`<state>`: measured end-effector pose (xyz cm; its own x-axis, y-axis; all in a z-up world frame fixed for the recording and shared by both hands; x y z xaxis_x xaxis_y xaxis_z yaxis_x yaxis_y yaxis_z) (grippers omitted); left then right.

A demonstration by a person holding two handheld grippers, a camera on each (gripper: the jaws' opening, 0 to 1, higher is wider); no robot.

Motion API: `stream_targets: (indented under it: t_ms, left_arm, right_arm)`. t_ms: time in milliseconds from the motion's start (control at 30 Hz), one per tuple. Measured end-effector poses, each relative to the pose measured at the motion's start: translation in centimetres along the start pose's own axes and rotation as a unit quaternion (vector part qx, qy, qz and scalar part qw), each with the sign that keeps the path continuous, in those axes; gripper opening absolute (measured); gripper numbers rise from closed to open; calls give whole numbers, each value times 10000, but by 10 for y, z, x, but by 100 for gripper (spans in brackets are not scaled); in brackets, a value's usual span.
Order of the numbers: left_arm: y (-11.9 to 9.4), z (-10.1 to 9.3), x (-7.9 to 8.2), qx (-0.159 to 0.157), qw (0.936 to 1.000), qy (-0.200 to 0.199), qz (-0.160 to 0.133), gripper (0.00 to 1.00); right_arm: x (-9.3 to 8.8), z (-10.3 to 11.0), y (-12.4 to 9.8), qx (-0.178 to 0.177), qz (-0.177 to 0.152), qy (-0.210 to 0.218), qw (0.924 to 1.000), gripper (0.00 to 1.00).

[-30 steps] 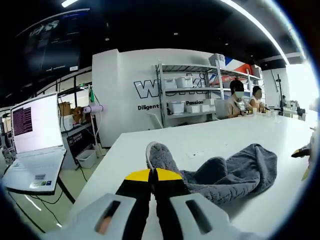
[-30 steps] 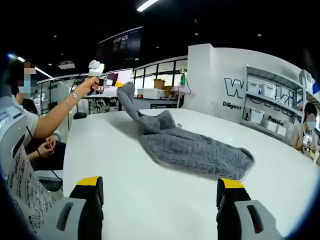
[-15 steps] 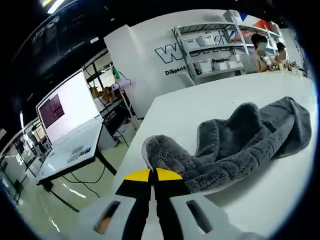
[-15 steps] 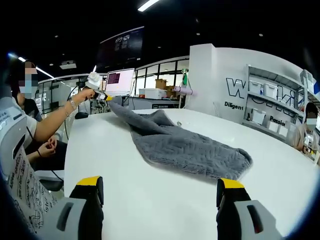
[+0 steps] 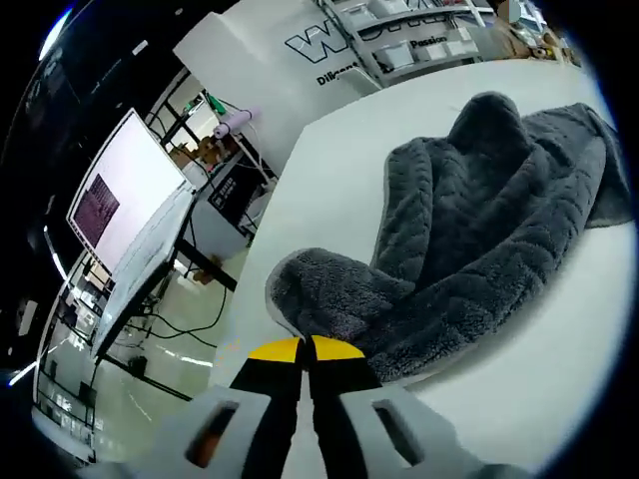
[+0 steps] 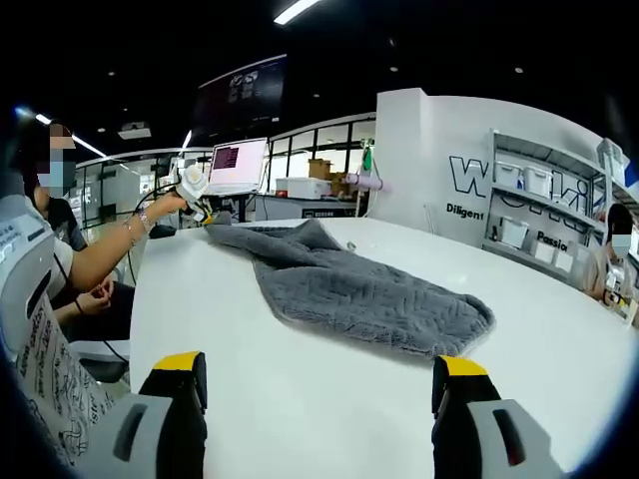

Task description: Fold the towel on the table until its edges align and the towel forms a compact rectangular stack.

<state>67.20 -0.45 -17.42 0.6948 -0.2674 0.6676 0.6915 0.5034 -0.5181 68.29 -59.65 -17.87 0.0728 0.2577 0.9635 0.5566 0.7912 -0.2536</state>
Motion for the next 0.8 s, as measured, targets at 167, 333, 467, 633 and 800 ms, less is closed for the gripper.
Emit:
stream_targets:
  t_ms: [167,333,467,633,800]
  left_arm:
    - [5,-8,-13,-278,9994,-186,-37,4]
    - [8,-11,-19,-289,9994,-159,-61,5]
    - [9,-10,-18,-312,9993,-186,-66,5]
    - [8,-8,-19,-404,9986,-297,-189,6]
    - [6,-6,-21,-407,9976,-488,-276,9]
  right_arm:
    - [1,1,0,10,8,-29,10000,98]
    - [3,2,0,25,22,-73,10000,98]
    - [4,3,1,19,17,-69,10000,98]
    - [3,4,1,34,27,-66,10000,98]
    - [3,4,4,48,35,-62,10000,97]
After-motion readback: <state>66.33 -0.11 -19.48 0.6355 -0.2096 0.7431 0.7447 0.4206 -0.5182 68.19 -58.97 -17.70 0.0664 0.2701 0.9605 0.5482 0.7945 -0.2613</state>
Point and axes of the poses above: the point that each gripper's makers call its tool centre point, and the gripper's own axes: y roughly forward along the fingers, z roughly to its left, x roughly out of its top, the point moved 7 cm from there along -y, roughly backward along the fingers, and after that the axes turned 5 degrees about -z, right-handed, at the moved point
